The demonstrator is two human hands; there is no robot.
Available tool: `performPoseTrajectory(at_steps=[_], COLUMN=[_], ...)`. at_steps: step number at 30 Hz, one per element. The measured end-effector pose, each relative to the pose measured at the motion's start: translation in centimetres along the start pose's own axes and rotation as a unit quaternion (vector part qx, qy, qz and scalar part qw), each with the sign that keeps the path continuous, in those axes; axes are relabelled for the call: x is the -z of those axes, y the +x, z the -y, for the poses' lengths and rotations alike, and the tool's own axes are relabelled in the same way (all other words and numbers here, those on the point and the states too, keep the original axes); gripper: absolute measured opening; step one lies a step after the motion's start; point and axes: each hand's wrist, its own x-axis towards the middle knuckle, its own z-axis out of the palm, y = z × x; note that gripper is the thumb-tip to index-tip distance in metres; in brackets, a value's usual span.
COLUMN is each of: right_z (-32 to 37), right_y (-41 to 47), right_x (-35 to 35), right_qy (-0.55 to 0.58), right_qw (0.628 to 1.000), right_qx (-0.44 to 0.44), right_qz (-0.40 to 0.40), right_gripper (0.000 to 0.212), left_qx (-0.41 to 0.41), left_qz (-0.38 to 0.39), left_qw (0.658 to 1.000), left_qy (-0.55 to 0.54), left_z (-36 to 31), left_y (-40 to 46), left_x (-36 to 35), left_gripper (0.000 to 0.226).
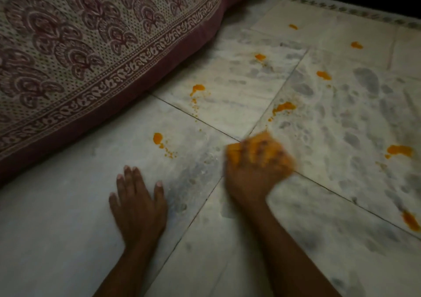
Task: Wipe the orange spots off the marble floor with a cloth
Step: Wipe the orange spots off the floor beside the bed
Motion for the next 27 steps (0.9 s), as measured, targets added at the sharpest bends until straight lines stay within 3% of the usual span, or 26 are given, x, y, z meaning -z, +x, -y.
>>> performPoseTrajectory(at_steps=[2,4,6,7,9,10,12,14,17,19,20,23,25,27], right_z=[2.2,-0.6,-3.4,-3.3,0.0,3.4,9.2,10.9,6.3,3.7,4.3,12.2,16.4,16.2], right_y=[-5.1,-10.7,-10.0,-7.9,-1.1,1.6,3.4,1.2,-3.9,-3.3,-1.9,2.6,3.1,0.5], right_x=[0.3,2.8,4.8,4.1,2.7,1.3,-1.3,-2.7,-0.5,0.7,0.7,-3.2,-5.7,-6.1], right_qy=[0.015,0.015,0.012,0.001,-0.015,-0.010,0.014,0.017,-0.008,-0.012,-0.014,-0.015,0.007,0.011], right_qw=[0.985,0.962,0.970,0.983,0.999,0.998,0.988,0.971,0.924,0.944,0.966,0.995,0.996,0.976], right_qx=[0.174,0.270,0.237,0.177,0.024,0.002,0.077,0.198,0.358,0.310,0.243,0.026,0.052,0.203], right_qz=[0.005,0.049,0.055,0.036,0.026,0.069,0.133,0.134,0.131,0.111,0.093,0.091,0.072,0.076], right_gripper=[0.061,0.063,0.065,0.067,0.068,0.068,0.069,0.071,0.071,0.074,0.075,0.074,0.072,0.069], left_qx=[0.002,-0.002,0.002,0.011,0.009,0.013,0.021,0.016,-0.032,-0.082,-0.080,-0.031,-0.043,-0.043], left_qz=[-0.013,-0.014,-0.013,-0.016,-0.008,-0.011,-0.003,0.001,-0.002,-0.004,-0.016,-0.030,-0.024,-0.008], left_qw=[1.000,1.000,1.000,1.000,1.000,1.000,1.000,0.999,0.995,0.993,0.994,0.998,0.998,0.999], left_qy=[-0.009,-0.008,-0.005,-0.005,-0.008,0.000,-0.003,-0.032,-0.095,-0.089,-0.079,-0.052,-0.034,-0.031], left_z=[-0.1,-0.1,-0.3,0.2,-0.5,-0.2,0.0,-0.3,1.8,4.6,5.9,7.2,6.7,6.7], left_y=[-0.1,-0.7,-0.5,-0.2,-0.2,-0.1,0.1,0.1,2.3,5.2,7.1,10.9,11.7,11.6], left_x=[0.2,0.2,0.2,0.2,0.0,0.1,0.7,1.2,1.7,0.8,0.4,-0.2,-0.7,-0.2], left_gripper=[0.072,0.070,0.070,0.069,0.070,0.071,0.073,0.074,0.072,0.067,0.064,0.065,0.066,0.067])
